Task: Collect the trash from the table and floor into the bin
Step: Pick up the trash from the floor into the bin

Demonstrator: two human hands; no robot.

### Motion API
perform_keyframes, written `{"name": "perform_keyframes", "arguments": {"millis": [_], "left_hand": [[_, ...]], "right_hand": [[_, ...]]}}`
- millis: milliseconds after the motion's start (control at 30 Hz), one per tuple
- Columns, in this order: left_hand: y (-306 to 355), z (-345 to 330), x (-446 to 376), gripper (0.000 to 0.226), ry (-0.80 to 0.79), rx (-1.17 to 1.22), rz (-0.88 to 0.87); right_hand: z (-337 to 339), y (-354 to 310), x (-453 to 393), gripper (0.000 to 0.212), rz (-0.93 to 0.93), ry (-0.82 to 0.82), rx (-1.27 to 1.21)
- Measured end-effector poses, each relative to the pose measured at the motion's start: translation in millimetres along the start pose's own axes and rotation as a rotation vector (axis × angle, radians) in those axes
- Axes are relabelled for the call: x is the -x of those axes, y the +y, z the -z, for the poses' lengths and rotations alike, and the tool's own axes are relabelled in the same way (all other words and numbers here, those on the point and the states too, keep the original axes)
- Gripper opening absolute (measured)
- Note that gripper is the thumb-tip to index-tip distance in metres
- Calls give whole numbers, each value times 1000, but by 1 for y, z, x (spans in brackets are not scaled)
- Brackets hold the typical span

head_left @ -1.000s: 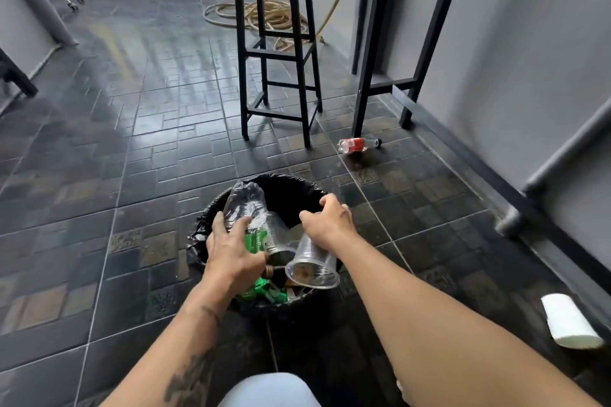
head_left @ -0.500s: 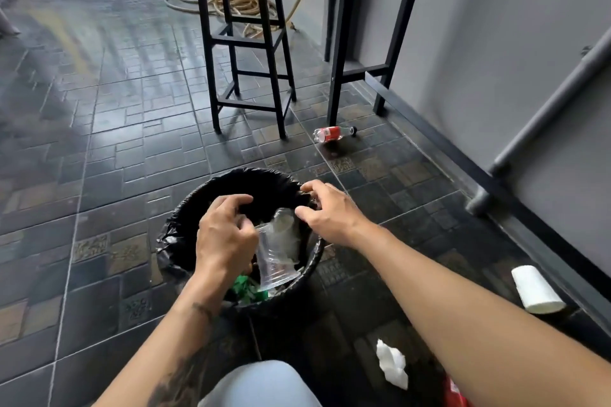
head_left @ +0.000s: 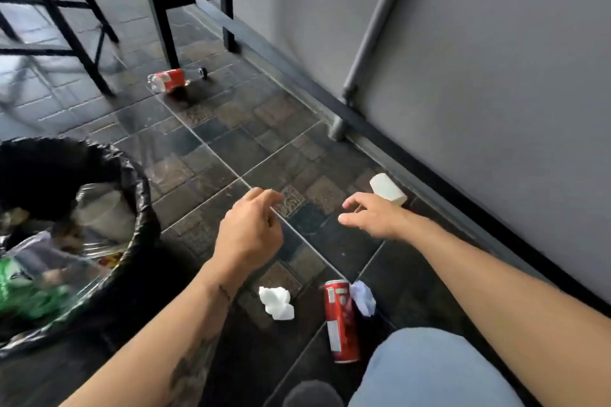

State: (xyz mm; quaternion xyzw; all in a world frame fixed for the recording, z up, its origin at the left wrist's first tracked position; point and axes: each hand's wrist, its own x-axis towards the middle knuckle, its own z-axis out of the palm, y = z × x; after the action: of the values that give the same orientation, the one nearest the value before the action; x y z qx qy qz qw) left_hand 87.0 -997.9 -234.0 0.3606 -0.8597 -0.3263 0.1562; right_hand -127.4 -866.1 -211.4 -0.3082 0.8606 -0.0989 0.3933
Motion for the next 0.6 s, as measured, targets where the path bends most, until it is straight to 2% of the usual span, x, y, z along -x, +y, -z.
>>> {"name": "perform_keyframes", "arguments": {"millis": [100, 200, 333, 500, 600], "left_hand": [[-9, -54, 30, 40, -202, -106, 60], [-26, -94, 62, 45, -337, -253, 41], [-53, -125, 97, 57, -479, -390, 39], [-75, -146, 117, 70, -518, -454, 36], [-75, -150, 115, 52, -459, -493, 1]], "right_hand": [[-25, 49, 8, 54, -89, -47, -50], [-55, 84, 15, 53, -137, -100, -70], [-96, 121, 17, 61, -122, -98, 56], [-131, 142, 26, 90, -30, -150, 262], [-141, 146, 26, 92, -23, -149, 324]]}}
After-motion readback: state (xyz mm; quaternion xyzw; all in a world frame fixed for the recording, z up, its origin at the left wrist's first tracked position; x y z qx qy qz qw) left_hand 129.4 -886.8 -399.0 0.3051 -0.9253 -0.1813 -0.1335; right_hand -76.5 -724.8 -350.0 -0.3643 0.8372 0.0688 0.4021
